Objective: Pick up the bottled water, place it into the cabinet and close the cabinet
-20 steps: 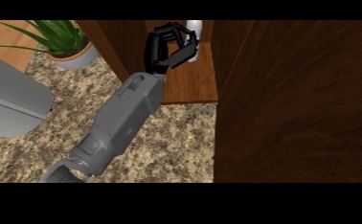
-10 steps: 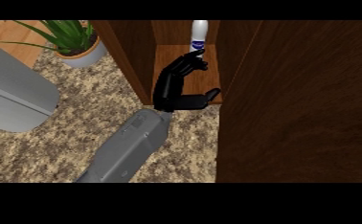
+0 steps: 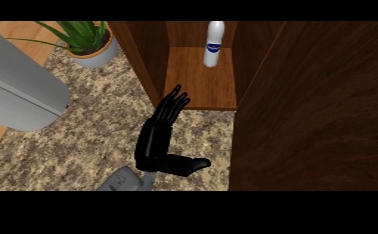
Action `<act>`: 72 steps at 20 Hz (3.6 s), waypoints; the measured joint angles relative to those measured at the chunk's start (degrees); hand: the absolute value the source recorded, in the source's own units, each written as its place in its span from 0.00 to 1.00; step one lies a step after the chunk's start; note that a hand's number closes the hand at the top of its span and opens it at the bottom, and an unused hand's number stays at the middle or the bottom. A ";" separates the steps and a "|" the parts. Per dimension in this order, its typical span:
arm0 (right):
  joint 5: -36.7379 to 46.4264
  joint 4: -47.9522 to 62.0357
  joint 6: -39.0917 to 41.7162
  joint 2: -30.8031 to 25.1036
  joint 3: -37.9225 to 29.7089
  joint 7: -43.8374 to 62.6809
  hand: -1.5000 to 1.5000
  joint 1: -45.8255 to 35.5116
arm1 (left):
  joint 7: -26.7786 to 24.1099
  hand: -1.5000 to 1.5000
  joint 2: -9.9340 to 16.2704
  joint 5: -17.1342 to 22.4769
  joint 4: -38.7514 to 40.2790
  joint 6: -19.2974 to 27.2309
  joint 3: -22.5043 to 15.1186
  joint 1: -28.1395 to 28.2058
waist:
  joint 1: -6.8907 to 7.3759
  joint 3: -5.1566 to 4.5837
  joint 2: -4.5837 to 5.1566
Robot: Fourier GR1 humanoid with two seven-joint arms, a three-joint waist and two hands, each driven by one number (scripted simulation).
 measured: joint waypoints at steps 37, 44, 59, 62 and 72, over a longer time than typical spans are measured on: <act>4.11 -0.07 3.38 -11.51 14.92 22.94 1.00 -37.48 | -17.85 0.00 41.92 7.64 -25.03 -30.08 13.98 41.03 | 6.35 -0.75 1.75; 3.06 0.50 4.27 -10.87 15.58 27.28 1.00 -44.39 | -17.95 0.00 43.80 8.23 -24.30 -32.10 15.79 40.93 | 7.75 -1.08 2.34; -5.31 5.33 5.10 -5.10 15.89 34.67 1.00 -48.88 | -16.65 0.00 46.84 10.31 -25.13 -34.11 19.22 40.02 | 9.53 -1.02 3.77; -9.67 8.76 4.70 -2.30 16.05 37.30 1.00 -51.45 | -16.38 0.00 47.22 10.78 -24.84 -34.58 19.78 40.01 | 9.86 -0.98 3.78; -16.64 26.69 -1.86 8.29 7.13 45.88 1.00 -67.83 | -15.55 0.00 47.64 12.57 -24.17 -35.62 21.29 40.95 | 8.61 -0.42 3.08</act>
